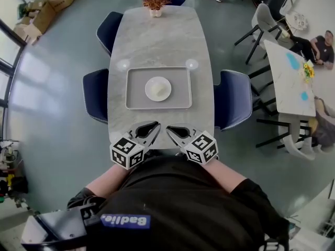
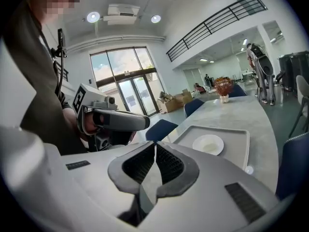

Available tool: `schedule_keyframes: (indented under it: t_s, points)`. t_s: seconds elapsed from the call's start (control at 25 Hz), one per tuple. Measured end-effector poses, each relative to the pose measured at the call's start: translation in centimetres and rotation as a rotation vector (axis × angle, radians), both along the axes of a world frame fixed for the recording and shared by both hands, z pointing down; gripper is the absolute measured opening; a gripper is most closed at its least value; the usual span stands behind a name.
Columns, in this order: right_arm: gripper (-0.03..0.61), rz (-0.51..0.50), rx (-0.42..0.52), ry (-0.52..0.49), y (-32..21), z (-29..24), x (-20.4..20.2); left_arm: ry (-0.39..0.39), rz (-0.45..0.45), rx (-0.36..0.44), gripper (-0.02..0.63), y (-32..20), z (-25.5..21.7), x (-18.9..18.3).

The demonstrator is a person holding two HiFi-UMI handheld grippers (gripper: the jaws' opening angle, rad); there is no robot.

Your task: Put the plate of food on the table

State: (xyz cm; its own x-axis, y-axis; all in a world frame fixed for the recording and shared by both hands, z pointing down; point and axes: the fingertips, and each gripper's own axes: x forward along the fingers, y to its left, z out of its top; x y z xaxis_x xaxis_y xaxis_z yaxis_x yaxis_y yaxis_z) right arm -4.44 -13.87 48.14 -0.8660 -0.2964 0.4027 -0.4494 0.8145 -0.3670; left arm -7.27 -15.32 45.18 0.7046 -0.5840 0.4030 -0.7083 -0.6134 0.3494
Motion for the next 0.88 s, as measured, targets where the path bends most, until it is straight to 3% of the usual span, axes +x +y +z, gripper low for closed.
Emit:
schedule_keyframes:
  t_s: [0.28, 0.56, 0.88]
  points:
    - [0.011, -0.04, 0.093, -0.059, 1.4, -2.8, 0.4, 0.016, 0.036, 0.047, 0.011, 1.4, -1.1, 1.4]
    - [0.011, -0.038, 0.104, -0.104, 3.0, -3.6, 0.6, 0.071, 0.141, 0.105, 0.009, 4.4, -2.4, 3.1]
    - [0.011, -0.048, 0.104, -0.111, 3.3, -3.3, 0.5, 0.079, 0.142, 0.112, 0.009, 4.7, -2.1, 2.8]
